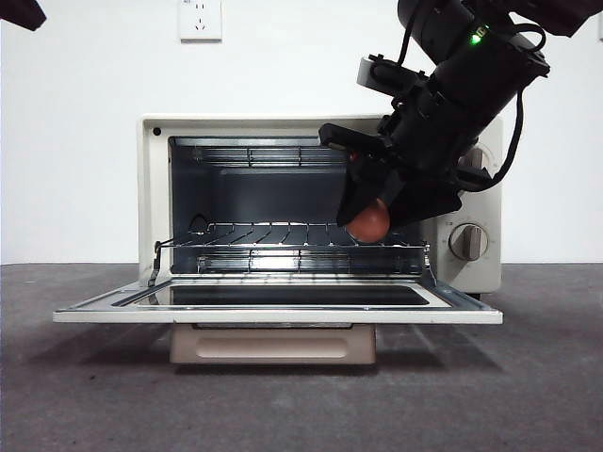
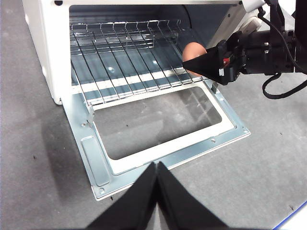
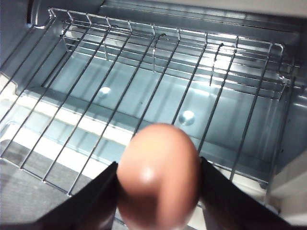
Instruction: Eggoven
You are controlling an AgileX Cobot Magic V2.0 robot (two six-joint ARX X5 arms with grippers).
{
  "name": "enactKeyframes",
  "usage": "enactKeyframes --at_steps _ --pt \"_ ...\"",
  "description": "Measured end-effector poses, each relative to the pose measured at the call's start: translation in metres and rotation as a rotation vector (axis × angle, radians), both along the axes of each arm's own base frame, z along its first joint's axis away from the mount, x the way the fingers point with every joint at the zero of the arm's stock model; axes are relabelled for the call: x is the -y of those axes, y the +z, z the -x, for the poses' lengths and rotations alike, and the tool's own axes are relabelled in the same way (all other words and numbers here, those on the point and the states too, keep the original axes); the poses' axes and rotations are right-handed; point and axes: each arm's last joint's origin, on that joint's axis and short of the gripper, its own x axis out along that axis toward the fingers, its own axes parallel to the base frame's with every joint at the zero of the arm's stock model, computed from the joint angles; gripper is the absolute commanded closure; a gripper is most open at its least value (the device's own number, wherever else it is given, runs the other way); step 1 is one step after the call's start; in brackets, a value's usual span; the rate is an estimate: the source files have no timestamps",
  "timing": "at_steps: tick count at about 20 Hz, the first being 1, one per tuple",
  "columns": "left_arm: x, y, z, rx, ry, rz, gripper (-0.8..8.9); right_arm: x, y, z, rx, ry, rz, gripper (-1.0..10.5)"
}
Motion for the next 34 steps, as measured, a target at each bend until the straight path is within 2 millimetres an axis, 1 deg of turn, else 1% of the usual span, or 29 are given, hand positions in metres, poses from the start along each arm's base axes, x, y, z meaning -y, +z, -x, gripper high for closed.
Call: enactKeyframes --at_steps 3,4,6,7,16,19,23,26,28,30,32,34 --pt "0.000 0.000 0.000 0.000 0.000 0.000 8.07 0.000 0.000 0.000 -0.001 0.000 0.000 9.3" --pt "0.000 0.000 0.000 0.000 0.000 0.000 8.07 0.000 0.000 0.000 -0.002 0.000 0.001 8.8" --pt "0.000 0.000 0.000 0.000 0.000 0.000 8.07 0.000 0.000 0.000 -0.003 0.000 0.002 7.3" --pt "0.000 0.000 0.000 0.000 0.000 0.000 8.07 0.000 0.000 0.000 -0.004 0.000 0.002 6.8" --pt "0.000 0.000 0.000 0.000 0.000 0.000 8.07 0.000 -0.001 0.000 -0.005 0.001 0.003 6.5" --pt "0.000 0.000 0.000 0.000 0.000 0.000 8.07 0.001 0.003 0.002 0.000 0.000 0.000 6.5" --pt "0.003 -0.003 -0.004 -0.019 0.000 -0.013 8.07 0.008 0.027 0.013 0.040 0.001 -0.025 6.5" --pt "0.007 -0.006 -0.011 -0.041 0.002 -0.029 8.07 0.016 0.048 0.031 0.043 0.010 -0.028 6.5" --pt "0.008 -0.007 -0.020 -0.033 0.025 -0.029 8.07 0.021 0.069 0.049 0.081 0.030 -0.053 6.5" --pt "0.007 -0.009 -0.033 -0.018 0.060 -0.015 8.07 0.029 0.092 0.071 0.132 0.050 -0.087 6.5" --pt "0.005 -0.018 -0.048 -0.054 0.057 0.012 8.07 0.041 0.111 0.094 0.164 0.066 -0.103 6.5" --pt "0.000 -0.036 -0.064 -0.111 0.048 0.047 8.07 0.056 0.123 0.116 0.177 0.074 -0.100 6.5"
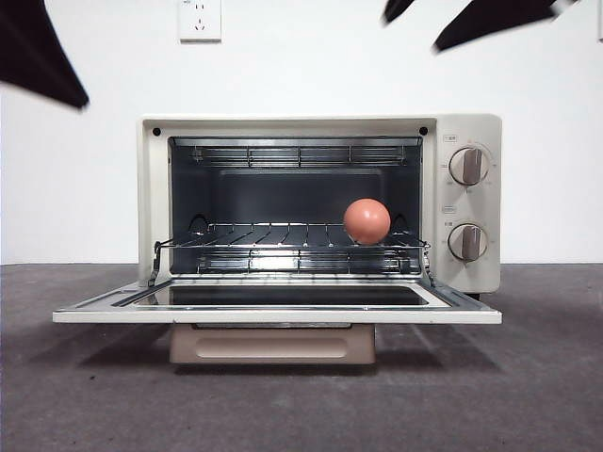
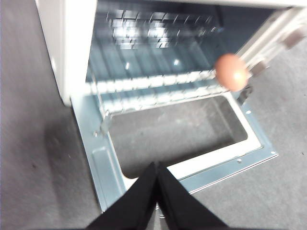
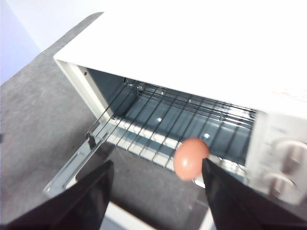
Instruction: Eggoven
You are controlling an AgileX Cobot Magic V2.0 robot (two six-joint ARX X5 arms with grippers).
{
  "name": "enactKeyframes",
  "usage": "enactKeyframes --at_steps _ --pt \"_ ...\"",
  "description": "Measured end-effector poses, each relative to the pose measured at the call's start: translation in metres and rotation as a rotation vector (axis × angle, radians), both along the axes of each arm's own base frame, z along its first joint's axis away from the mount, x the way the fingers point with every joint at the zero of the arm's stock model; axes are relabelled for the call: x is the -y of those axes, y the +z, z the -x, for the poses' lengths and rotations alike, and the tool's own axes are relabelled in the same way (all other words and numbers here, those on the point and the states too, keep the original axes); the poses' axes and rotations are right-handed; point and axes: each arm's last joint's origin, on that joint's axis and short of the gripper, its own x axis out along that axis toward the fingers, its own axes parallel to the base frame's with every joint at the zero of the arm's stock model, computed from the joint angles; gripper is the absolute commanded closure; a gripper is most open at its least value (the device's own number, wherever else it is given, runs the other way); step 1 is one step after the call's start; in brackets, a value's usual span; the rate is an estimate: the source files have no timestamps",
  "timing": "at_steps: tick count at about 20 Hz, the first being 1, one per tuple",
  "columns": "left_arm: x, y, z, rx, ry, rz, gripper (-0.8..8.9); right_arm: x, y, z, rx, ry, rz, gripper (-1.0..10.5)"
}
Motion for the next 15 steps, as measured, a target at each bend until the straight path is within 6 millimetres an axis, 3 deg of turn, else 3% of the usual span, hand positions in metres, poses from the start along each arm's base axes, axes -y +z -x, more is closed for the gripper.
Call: enactKeyframes --at_steps 7,15 --pt "-0.028 -0.067 -0.044 -0.172 0.060 0.081 8.07 0.045 0.019 0.062 0.053 -0.029 0.015 6.5" --pt "-0.025 -0.124 -0.084 -0.280 0.052 0.083 8.07 0.061 0.024 0.084 0.091 -0.045 -0.005 6.5"
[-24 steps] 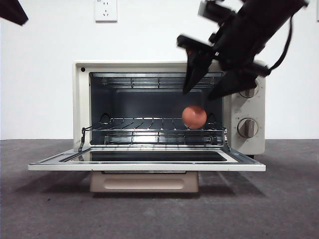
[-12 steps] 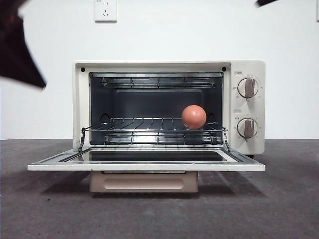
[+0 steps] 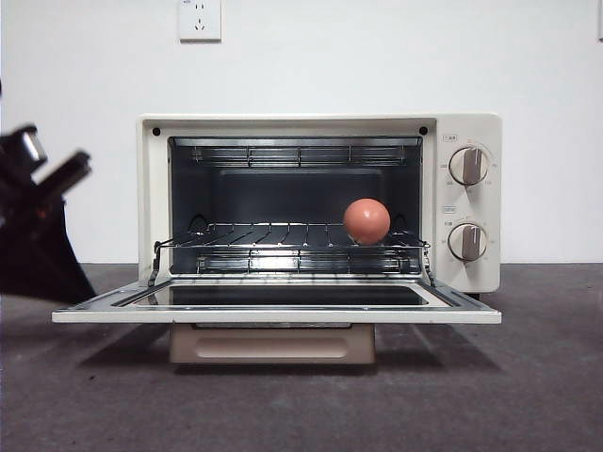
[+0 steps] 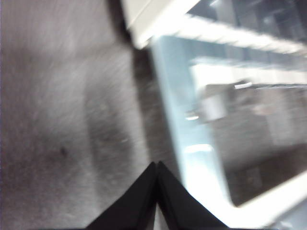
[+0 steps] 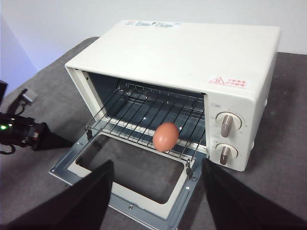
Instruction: Eggoven
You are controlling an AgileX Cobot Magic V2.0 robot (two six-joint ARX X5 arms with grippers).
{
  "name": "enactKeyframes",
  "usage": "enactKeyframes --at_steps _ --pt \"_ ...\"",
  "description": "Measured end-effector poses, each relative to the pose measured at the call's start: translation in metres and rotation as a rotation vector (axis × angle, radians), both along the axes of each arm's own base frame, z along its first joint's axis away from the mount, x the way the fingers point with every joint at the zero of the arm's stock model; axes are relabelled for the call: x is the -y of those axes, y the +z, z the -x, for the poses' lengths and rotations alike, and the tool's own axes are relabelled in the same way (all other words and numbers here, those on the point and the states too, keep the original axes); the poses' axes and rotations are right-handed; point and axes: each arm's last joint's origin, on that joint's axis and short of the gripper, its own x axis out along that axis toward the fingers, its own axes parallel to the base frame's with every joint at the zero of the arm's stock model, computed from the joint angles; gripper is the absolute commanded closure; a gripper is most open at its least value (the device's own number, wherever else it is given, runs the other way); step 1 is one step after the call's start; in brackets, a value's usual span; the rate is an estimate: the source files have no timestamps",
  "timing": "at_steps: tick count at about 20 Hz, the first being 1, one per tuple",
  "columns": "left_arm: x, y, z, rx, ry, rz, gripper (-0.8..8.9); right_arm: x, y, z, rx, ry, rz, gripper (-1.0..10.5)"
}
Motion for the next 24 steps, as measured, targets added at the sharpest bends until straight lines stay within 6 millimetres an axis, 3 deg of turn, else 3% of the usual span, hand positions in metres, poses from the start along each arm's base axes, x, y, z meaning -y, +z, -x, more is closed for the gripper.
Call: enactKeyframes --at_steps 9,17,24 --pt "0.006 -0.028 -0.007 -0.095 -0.096 0.099 8.07 0.001 -0.002 0.000 -0.016 -0.025 0.023 6.5" --pt "-0.004 -0.026 -0.007 -0.098 -0.154 0.249 8.07 0.002 -0.002 0.000 -0.012 -0.043 0.028 6.5" --pt "-0.014 -0.004 -0.025 0.071 -0.153 0.438 8.07 0.002 -0.002 0.000 -0.013 -0.043 0.027 6.5"
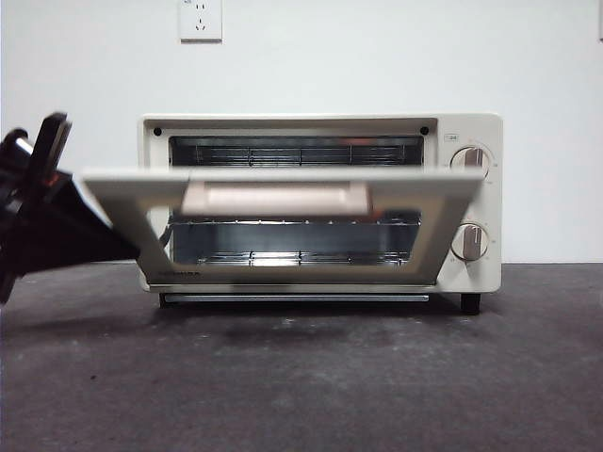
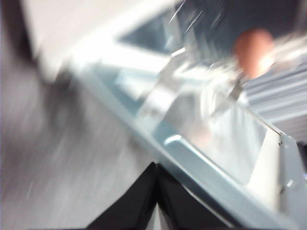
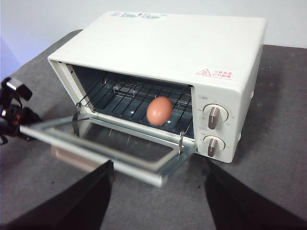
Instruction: Eggoven
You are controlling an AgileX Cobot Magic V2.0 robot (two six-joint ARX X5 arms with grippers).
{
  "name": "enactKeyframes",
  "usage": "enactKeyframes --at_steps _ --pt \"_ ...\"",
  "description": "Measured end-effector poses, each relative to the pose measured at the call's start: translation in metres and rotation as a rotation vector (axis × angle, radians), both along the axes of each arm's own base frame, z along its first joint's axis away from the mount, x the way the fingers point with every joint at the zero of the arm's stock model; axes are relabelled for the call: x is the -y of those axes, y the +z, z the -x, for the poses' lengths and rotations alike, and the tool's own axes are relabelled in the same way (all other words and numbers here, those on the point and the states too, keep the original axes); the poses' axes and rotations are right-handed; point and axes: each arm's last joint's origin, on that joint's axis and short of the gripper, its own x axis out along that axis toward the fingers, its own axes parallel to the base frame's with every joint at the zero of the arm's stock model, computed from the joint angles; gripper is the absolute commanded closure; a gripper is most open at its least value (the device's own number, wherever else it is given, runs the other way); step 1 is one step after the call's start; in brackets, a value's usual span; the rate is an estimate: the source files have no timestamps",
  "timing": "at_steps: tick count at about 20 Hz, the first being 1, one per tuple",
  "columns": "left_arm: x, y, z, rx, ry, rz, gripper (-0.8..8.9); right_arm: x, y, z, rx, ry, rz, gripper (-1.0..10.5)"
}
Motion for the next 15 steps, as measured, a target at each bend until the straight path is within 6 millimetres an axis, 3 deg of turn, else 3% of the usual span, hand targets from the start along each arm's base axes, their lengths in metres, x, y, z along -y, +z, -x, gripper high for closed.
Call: enactKeyframes --at_steps 6,12,15 --pt "-0.002 0.031 -0.015 0.211 0.134 0.109 8.07 0.000 -0.001 0.000 -0.010 -0.001 0.004 6.5" --pt "-0.001 0.036 -0.014 0.173 0.148 0.143 8.06 0.000 -0.002 0.000 -0.017 -0.001 0.008 6.5" --pt "0.003 0.049 -0.008 0.191 0.146 0.143 8.06 0.000 -0.002 0.000 -0.018 -0.001 0.009 6.5"
